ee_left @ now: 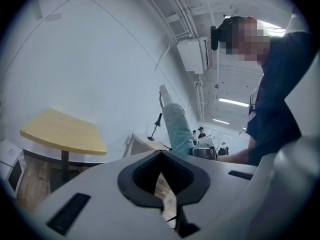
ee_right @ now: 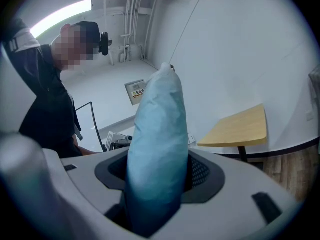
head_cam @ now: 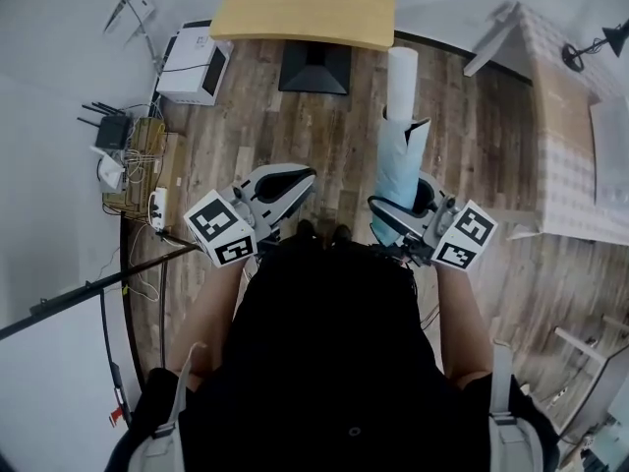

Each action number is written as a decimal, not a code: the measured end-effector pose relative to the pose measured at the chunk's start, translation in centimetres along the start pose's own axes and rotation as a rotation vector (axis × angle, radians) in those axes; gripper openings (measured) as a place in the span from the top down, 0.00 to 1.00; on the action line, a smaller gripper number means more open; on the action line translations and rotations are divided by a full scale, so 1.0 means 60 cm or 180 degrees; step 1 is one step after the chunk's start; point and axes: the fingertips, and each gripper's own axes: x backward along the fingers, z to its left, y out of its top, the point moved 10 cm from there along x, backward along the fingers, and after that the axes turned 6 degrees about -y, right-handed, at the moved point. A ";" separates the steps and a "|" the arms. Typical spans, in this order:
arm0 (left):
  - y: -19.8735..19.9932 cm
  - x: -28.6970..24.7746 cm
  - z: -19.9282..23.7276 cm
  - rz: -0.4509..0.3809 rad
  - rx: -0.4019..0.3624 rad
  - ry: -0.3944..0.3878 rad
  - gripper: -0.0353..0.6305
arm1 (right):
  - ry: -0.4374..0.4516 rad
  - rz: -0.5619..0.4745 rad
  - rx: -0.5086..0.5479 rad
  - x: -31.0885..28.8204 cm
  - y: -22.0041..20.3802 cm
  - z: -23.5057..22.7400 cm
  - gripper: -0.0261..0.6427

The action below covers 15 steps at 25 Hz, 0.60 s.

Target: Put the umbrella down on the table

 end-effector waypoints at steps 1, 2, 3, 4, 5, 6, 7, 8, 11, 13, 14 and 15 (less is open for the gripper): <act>-0.003 -0.002 -0.004 0.0011 0.0001 0.0019 0.93 | 0.0003 -0.0009 -0.0004 0.004 -0.002 -0.003 0.55; -0.006 -0.004 -0.008 0.0016 0.0004 0.0030 0.93 | 0.0008 -0.0024 -0.0005 0.008 -0.003 -0.005 0.55; -0.008 -0.006 -0.012 0.0020 0.0007 0.0037 0.93 | 0.0014 -0.0044 -0.0010 0.010 -0.002 -0.008 0.55; -0.011 -0.008 -0.016 0.0025 0.0010 0.0043 0.93 | 0.0016 -0.0067 -0.0019 0.012 -0.001 -0.010 0.55; -0.013 -0.011 -0.020 0.0032 0.0009 0.0050 0.93 | 0.0014 -0.0091 -0.0029 0.015 0.001 -0.012 0.55; -0.015 -0.013 -0.024 0.0037 0.0003 0.0056 0.93 | 0.0009 -0.0115 -0.0034 0.019 0.002 -0.014 0.55; -0.017 -0.015 -0.029 0.0038 -0.0009 0.0061 0.93 | 0.0006 -0.0138 -0.0030 0.024 0.004 -0.016 0.55; -0.017 -0.017 -0.034 0.0038 -0.0024 0.0063 0.93 | 0.0003 -0.0157 -0.0017 0.029 0.005 -0.017 0.55; -0.019 -0.016 -0.047 0.0048 -0.0070 0.0063 0.93 | -0.0027 -0.0194 0.0032 0.047 0.007 -0.016 0.55; -0.023 -0.013 -0.055 0.0069 -0.0085 0.0063 0.93 | -0.0073 -0.0225 0.0041 0.060 0.006 -0.013 0.55; -0.025 -0.013 -0.060 0.0081 -0.0091 0.0061 0.93 | -0.0096 -0.0251 0.0034 0.066 0.006 -0.012 0.55; -0.026 -0.013 -0.064 0.0097 -0.0098 0.0058 0.93 | -0.0110 -0.0283 0.0019 0.072 0.006 -0.012 0.55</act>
